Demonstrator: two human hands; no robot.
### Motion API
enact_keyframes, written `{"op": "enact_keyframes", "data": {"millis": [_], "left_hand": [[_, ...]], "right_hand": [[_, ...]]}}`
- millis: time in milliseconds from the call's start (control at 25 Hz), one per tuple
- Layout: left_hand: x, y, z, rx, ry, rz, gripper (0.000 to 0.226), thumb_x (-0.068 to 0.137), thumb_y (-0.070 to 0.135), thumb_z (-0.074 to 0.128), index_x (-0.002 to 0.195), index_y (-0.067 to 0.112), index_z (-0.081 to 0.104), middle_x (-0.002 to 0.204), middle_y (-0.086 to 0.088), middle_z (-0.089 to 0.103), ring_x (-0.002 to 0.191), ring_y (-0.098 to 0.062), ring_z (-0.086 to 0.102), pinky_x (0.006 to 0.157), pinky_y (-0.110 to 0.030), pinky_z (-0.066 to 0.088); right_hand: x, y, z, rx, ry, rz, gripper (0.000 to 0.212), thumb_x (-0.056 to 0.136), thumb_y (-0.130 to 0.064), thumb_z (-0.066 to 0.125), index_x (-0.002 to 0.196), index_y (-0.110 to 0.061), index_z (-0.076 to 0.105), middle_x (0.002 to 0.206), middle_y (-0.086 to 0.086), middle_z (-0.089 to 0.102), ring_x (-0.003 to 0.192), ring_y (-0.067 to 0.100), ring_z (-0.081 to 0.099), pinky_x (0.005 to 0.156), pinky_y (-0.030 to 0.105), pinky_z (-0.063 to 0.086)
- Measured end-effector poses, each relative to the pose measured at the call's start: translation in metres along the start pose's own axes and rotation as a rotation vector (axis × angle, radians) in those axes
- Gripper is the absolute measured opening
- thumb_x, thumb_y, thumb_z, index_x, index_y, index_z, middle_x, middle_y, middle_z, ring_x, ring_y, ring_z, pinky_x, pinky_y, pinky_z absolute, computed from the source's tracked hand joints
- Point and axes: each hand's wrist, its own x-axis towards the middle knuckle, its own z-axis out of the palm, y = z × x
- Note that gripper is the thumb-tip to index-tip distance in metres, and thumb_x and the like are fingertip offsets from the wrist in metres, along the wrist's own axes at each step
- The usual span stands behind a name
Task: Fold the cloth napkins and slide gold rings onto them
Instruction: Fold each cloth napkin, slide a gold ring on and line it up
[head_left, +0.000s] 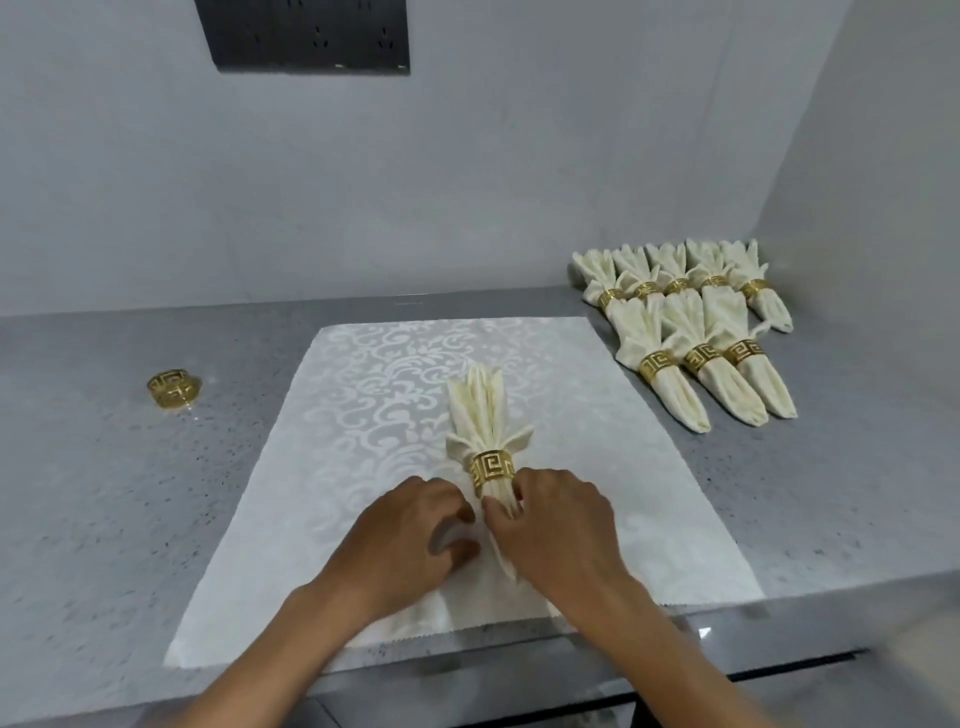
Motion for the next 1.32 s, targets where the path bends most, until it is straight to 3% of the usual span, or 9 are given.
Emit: {"op": "enact_keyframes", "data": {"millis": [160,320,440,560,800,960,1040,1200,1320], "left_hand": [[0.023,0.011,-0.012,0.028,-0.069,-0.034,0.017,0.092,0.041,0.056,0.101,0.037,0.069,0.099,0.021,0.067,0.088,-0.001,0.060,0.081,-0.024,0.049],[0.082,0.030,0.011,-0.071,0.044,0.031,0.021,0.096,0.038,0.052,0.108,0.030,0.067,0.110,0.016,0.066,0.104,-0.013,0.062,0.089,-0.032,0.048],[0.117,0.033,0.044,0.014,-0.093,-0.042,0.065,0.091,0.070,0.029,0.143,0.032,0.044,0.151,0.011,0.040,0.142,-0.016,0.033,0.116,-0.035,0.027],[0.133,0.022,0.063,0.100,-0.100,-0.039,0.105,0.066,0.091,-0.012,0.154,0.041,0.017,0.162,0.018,0.006,0.150,-0.007,0.002,0.120,-0.031,0.002],[0.137,0.015,0.074,0.095,0.027,-0.004,0.085,0.076,0.083,0.000,0.148,0.046,0.028,0.155,0.026,0.011,0.143,0.006,0.002,0.117,-0.027,0.004],[0.145,0.011,0.076,0.123,-0.031,-0.007,0.072,0.092,0.074,0.014,0.134,0.035,0.057,0.143,0.010,0.052,0.133,-0.004,0.032,0.103,-0.030,0.020],[0.145,0.012,0.078,0.147,-0.037,0.015,0.069,0.095,0.070,0.016,0.132,0.033,0.060,0.140,0.007,0.056,0.130,-0.007,0.035,0.103,-0.027,0.019],[0.144,0.011,0.076,0.091,0.051,0.012,0.083,0.081,0.084,-0.003,0.146,0.047,0.034,0.154,0.025,0.018,0.141,0.008,0.005,0.113,-0.020,0.000],[0.149,0.021,0.073,0.118,-0.017,0.038,0.093,0.072,0.084,-0.016,0.151,0.046,0.016,0.155,0.025,-0.001,0.146,0.002,-0.003,0.118,-0.026,-0.005]], "right_hand": [[0.001,0.030,-0.012,0.063,0.073,-0.019,0.028,0.096,-0.040,0.045,0.075,-0.020,0.047,0.073,-0.005,0.053,0.065,0.015,0.047,0.054,0.029,0.029],[0.013,0.110,-0.044,0.097,0.248,0.064,0.034,0.091,-0.035,0.054,0.063,-0.019,0.044,0.055,-0.006,0.038,0.053,0.015,0.039,0.047,0.029,0.023],[0.035,0.187,-0.078,0.093,0.422,0.130,0.030,0.088,-0.030,0.058,0.062,-0.016,0.051,0.054,-0.004,0.047,0.054,0.020,0.045,0.049,0.033,0.033],[0.070,0.269,-0.109,0.051,0.566,0.168,0.023,0.088,-0.025,0.061,0.068,-0.012,0.062,0.061,0.002,0.059,0.056,0.022,0.051,0.050,0.033,0.039],[0.134,0.361,-0.106,-0.037,0.498,0.377,0.026,0.094,-0.023,0.056,0.070,-0.016,0.061,0.069,0.004,0.061,0.057,0.019,0.048,0.048,0.027,0.026],[0.155,0.382,-0.078,-0.041,0.413,0.403,0.026,0.096,-0.028,0.054,0.082,-0.016,0.072,0.084,0.005,0.068,0.071,0.022,0.055,0.057,0.032,0.041],[0.166,0.384,-0.076,-0.017,0.368,0.445,0.027,0.095,-0.033,0.053,0.085,-0.018,0.072,0.087,0.005,0.069,0.074,0.022,0.057,0.061,0.033,0.045],[0.164,0.358,-0.080,-0.091,0.411,0.577,0.036,0.095,-0.045,0.048,0.104,-0.015,0.065,0.104,0.008,0.065,0.088,0.026,0.058,0.069,0.036,0.048],[0.132,0.293,-0.075,-0.115,0.567,0.406,0.026,0.097,-0.037,0.048,0.106,-0.017,0.062,0.102,0.005,0.063,0.088,0.024,0.056,0.067,0.035,0.046]]}}
